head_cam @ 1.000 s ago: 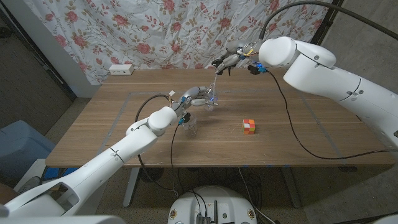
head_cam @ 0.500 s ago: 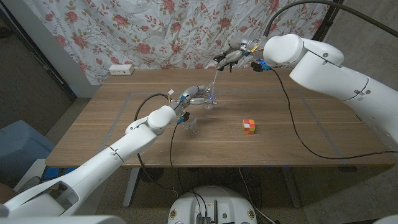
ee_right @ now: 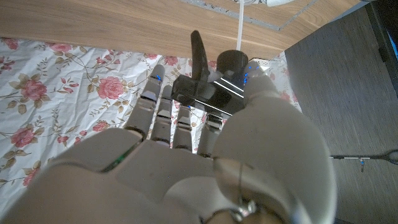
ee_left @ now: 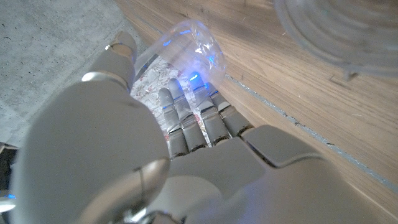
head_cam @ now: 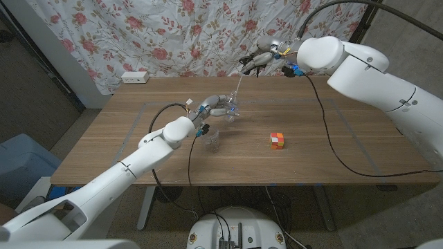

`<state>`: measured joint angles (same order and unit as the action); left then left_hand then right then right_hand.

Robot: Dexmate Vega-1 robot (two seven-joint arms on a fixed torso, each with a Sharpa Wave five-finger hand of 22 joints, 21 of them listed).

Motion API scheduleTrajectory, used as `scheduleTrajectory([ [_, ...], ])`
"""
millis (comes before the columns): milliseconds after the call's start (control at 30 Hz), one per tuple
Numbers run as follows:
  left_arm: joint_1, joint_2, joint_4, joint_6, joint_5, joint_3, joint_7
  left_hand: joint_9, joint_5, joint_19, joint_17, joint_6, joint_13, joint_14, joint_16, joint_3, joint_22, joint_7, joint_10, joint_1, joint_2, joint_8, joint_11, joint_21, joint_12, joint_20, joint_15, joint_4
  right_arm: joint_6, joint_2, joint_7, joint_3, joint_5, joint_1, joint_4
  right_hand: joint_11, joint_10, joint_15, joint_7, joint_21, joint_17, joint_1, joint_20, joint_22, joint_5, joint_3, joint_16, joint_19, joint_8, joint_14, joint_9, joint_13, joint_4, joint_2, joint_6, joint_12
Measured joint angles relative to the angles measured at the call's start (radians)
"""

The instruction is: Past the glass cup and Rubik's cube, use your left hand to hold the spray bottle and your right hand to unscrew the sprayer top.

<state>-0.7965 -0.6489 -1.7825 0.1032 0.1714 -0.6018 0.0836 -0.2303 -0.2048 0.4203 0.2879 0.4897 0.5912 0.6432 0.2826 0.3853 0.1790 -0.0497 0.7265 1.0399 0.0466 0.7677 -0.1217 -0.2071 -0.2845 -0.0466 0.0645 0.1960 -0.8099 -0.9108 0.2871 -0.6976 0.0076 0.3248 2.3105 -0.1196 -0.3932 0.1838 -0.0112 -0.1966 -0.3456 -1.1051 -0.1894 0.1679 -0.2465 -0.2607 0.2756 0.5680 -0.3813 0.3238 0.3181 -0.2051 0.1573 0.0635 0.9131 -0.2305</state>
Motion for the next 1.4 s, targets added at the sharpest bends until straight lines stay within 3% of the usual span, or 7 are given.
scheduleTrajectory([
  [1400,-0.011,-0.046,0.006,0.002,0.006,0.037,0.001,0.005,0.000,0.000,0.000,0.000,0.000,0.000,0.000,0.000,0.000,0.000,0.000,0.000,0.000,0.000,0.000,0.000,0.007,0.000,0.000,0.000,0.050,-0.007,-0.117,0.126,0.112,0.072,0.003,-0.007,-0.021,-0.012,0.005,0.000,-0.005,0.000,-0.004,0.000,0.004,0.000,0.003,0.011,0.000,0.012,0.000,-0.002,0.000,0.000,0.005,0.000],
])
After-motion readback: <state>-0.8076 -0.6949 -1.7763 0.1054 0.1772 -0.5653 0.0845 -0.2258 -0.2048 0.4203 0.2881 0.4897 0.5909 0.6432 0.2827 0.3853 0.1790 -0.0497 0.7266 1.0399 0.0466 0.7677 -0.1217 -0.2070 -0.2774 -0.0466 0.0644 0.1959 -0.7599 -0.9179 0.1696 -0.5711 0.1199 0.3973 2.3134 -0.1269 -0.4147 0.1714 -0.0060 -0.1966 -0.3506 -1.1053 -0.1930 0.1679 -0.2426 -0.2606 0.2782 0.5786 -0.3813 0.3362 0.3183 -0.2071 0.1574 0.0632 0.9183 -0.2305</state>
